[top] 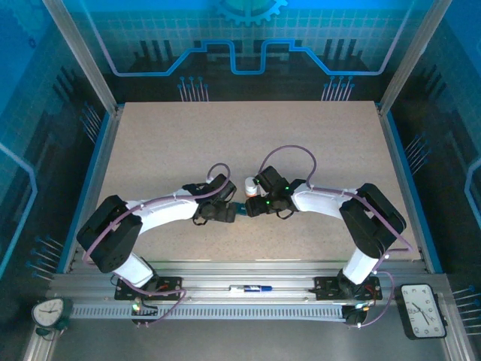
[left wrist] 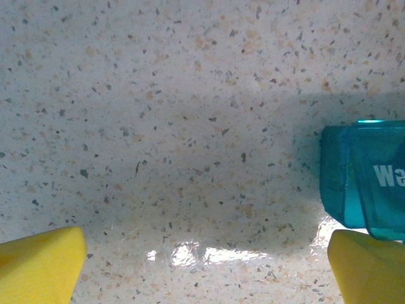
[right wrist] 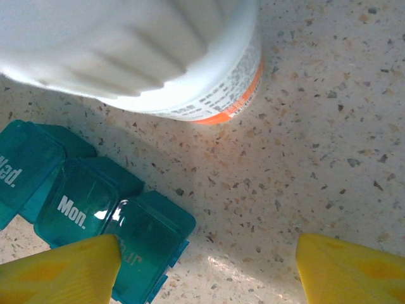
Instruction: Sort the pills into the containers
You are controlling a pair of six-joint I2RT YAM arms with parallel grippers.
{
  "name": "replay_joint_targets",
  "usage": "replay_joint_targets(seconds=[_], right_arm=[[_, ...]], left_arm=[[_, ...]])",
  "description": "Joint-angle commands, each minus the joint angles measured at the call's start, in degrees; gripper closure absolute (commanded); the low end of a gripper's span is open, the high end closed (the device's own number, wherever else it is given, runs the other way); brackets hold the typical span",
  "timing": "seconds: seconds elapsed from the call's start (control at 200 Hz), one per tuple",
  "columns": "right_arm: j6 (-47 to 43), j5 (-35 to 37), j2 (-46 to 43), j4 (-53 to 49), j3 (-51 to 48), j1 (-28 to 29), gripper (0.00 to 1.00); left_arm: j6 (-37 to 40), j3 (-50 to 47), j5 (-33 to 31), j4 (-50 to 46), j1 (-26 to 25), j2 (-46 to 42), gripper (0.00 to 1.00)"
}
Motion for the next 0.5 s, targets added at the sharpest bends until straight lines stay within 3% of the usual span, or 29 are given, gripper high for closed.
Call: replay_joint_targets(seconds=[0.0,0.495], right_arm=[[0.27,0.88,2.33,-1.52,-0.43,-0.2,0.26],[0.4,0.52,2.68,-0.77,-1.35,-0.19,0.26]], left_arm=[[1.32,2.4,-1.73,0.09,0.04,0.07,0.01],[2.66,6.96,-1.23,1.01,2.31,2.47,0.01]])
